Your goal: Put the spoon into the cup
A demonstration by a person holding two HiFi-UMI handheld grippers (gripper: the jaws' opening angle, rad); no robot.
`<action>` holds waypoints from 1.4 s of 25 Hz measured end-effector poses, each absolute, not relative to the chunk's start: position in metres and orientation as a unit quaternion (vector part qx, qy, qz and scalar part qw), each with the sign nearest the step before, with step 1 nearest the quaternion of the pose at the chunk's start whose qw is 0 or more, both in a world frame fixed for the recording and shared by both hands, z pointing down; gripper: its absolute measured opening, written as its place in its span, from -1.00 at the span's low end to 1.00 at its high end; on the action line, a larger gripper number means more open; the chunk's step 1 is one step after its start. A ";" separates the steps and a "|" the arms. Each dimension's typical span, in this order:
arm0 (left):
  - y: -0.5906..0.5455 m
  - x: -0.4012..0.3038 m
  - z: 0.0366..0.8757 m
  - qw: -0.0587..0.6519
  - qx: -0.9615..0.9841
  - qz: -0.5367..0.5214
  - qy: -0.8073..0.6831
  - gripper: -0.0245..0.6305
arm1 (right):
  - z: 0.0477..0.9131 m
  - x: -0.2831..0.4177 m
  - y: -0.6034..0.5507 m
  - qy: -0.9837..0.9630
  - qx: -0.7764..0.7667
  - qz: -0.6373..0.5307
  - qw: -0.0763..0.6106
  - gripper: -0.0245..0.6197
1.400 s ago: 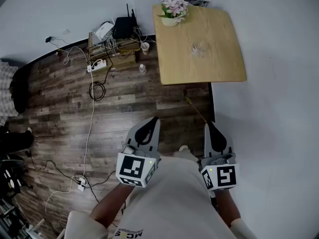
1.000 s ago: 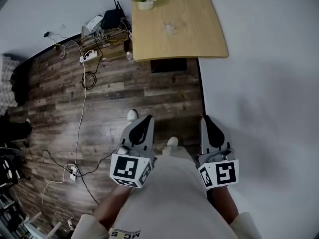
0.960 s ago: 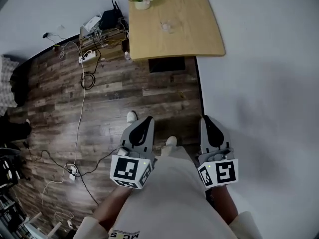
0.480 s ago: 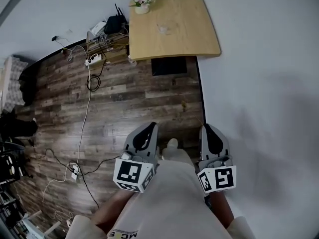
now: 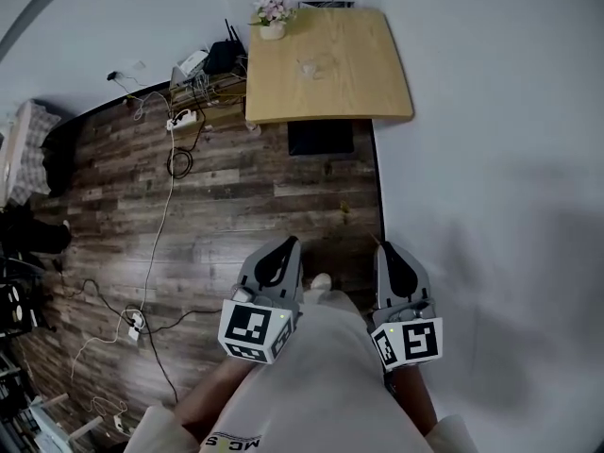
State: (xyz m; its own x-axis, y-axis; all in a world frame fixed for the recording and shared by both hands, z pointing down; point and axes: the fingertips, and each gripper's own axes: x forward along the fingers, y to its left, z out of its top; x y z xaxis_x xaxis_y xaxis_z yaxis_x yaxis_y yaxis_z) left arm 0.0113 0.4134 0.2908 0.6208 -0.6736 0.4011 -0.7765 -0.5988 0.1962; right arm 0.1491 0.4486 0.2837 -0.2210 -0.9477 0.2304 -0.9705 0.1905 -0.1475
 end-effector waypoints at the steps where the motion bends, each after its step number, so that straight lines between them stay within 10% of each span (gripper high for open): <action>1: 0.412 0.011 0.291 0.178 0.882 0.144 -0.413 -0.89 | 0.285 0.150 0.447 -0.771 0.622 0.133 0.042 -0.82; 35: -0.035 0.002 0.325 0.228 0.891 0.125 -0.372 -0.89 | 0.298 0.129 0.015 -0.752 0.634 0.156 0.091 -0.82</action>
